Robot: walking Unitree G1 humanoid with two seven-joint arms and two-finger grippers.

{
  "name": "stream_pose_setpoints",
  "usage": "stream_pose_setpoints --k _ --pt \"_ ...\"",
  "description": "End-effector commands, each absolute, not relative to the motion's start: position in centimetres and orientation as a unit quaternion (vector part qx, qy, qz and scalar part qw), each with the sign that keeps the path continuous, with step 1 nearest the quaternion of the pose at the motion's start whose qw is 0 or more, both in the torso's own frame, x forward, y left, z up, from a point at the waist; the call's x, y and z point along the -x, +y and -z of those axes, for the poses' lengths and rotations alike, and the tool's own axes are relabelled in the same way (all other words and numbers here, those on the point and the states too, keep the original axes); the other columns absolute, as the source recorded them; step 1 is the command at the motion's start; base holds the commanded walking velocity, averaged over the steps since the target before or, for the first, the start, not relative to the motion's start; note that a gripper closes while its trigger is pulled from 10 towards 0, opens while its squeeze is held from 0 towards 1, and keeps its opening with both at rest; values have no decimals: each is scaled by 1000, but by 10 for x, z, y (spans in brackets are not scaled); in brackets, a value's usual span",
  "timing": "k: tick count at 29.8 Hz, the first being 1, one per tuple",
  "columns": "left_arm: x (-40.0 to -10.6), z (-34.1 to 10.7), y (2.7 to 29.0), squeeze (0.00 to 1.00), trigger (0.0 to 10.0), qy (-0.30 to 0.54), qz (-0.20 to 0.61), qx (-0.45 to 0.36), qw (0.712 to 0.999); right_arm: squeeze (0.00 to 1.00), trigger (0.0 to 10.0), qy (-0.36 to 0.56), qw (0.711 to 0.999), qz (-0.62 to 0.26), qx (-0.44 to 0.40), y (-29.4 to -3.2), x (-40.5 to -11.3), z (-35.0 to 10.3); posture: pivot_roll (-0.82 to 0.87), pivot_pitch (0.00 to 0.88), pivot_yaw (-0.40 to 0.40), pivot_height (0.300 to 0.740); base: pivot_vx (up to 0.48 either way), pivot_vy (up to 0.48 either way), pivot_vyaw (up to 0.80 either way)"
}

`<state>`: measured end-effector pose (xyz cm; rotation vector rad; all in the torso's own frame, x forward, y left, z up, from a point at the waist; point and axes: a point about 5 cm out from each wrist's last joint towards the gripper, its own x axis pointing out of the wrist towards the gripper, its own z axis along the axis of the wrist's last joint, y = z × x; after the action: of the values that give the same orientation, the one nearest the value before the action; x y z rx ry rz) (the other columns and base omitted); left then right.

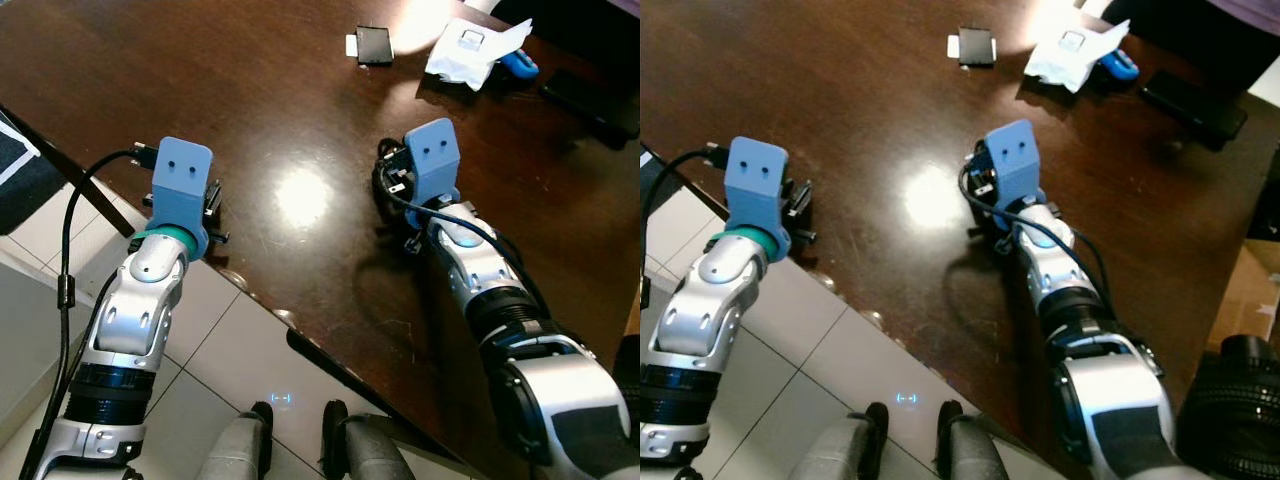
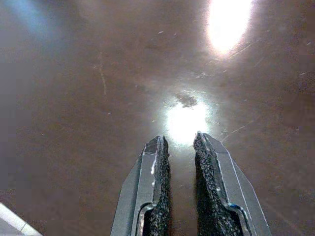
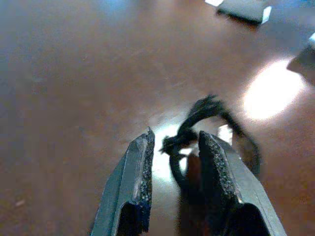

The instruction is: Hang keys on a hook

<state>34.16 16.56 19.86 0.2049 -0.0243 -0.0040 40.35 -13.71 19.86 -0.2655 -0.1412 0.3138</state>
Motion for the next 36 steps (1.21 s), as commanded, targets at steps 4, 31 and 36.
stream_pose_setpoints --k 4,31,36 --pt "-337 -187 167 0 10000 10 0 -101 995 0 10000 -42 973 -179 138 -127 -401 -183 130 341 58 740 0 0 0" --pt "-334 -186 165 0 10000 15 1 -97 995 0 0 -10 979 -174 108 -124 -395 -160 139 339 59 740 0 0 0" --pt "-335 -190 163 0 10000 6 8 -93 996 0 0 -70 980 -181 52 -130 -391 -175 124 308 66 740 0 0 0"
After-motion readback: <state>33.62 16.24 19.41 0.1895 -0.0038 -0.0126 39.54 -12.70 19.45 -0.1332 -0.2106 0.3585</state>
